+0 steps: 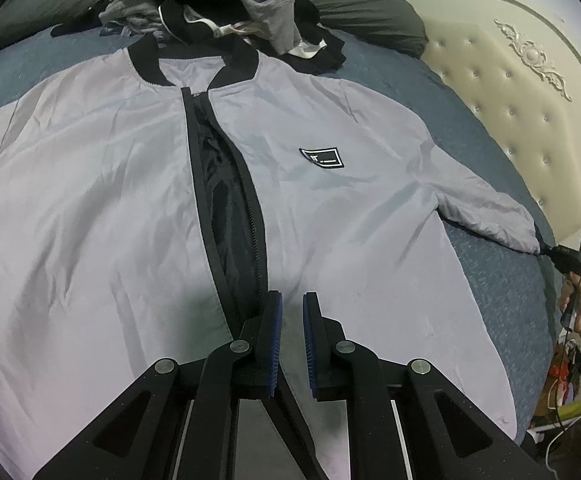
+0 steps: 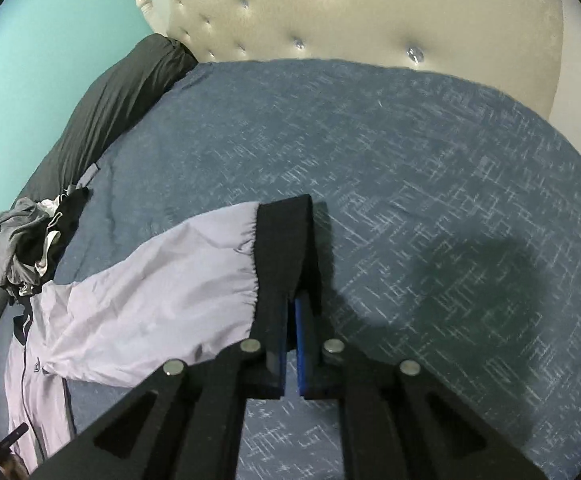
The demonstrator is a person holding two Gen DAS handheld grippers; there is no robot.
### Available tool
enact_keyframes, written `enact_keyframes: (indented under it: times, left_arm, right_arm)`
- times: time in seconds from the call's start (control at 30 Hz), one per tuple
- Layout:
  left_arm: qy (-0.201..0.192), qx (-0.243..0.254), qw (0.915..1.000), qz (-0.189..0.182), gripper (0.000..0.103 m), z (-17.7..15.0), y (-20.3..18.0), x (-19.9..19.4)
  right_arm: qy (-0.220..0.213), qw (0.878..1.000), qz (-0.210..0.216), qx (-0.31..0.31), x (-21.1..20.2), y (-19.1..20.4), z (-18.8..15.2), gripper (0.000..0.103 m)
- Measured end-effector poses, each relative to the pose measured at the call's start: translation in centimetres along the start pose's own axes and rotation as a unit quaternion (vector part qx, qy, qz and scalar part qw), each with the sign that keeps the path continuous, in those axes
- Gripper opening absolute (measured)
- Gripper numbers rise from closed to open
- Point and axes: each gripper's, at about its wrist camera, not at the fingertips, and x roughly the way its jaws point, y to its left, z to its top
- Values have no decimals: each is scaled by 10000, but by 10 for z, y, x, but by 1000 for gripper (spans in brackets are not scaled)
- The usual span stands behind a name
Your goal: Fold clothes
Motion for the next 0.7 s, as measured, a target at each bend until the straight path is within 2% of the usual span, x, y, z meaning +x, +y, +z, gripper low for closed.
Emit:
enact_keyframes:
  times: [0.17,0.23,0.3,0.37,0.4,0.47,0.53,0.6,0.7]
  left_arm:
    - [12,0,10000,15,12,-2,6,-3]
    - [6,6,10000,23,11,-2,7,-4]
    - [-7,-11,10000,21,11,-2,9,-5]
    - [-11,-23,10000,17,12,-2,10,-6]
    - [-13,-23,10000,17,12,-2,10,-5]
    - [-16,-22,10000,15,12,-2,10,-4]
    - [-18,-34,10000,5,12,1,10,-2]
    - [-27,-46,10000,11,12,4,9,1]
    - [-54,-115,9999,-24,12,11,10,7]
  right_arm:
    - [90,9996,-247,-29,5,5,0,3]
    - [539,9985,-105,54,12,-3,-1,3]
    - [407,9990,-203,18,5,-2,3,6]
    - [112,9979,-636,-105,-9,6,9,7]
    - [-36,9973,-720,-151,-16,10,11,8]
    - [-256,9975,-594,-280,-26,26,17,13]
    - [-364,9977,-316,-479,-30,54,23,26]
    - [-241,9972,263,-663,-23,87,27,36]
    - [97,9888,969,-1128,2,152,25,39]
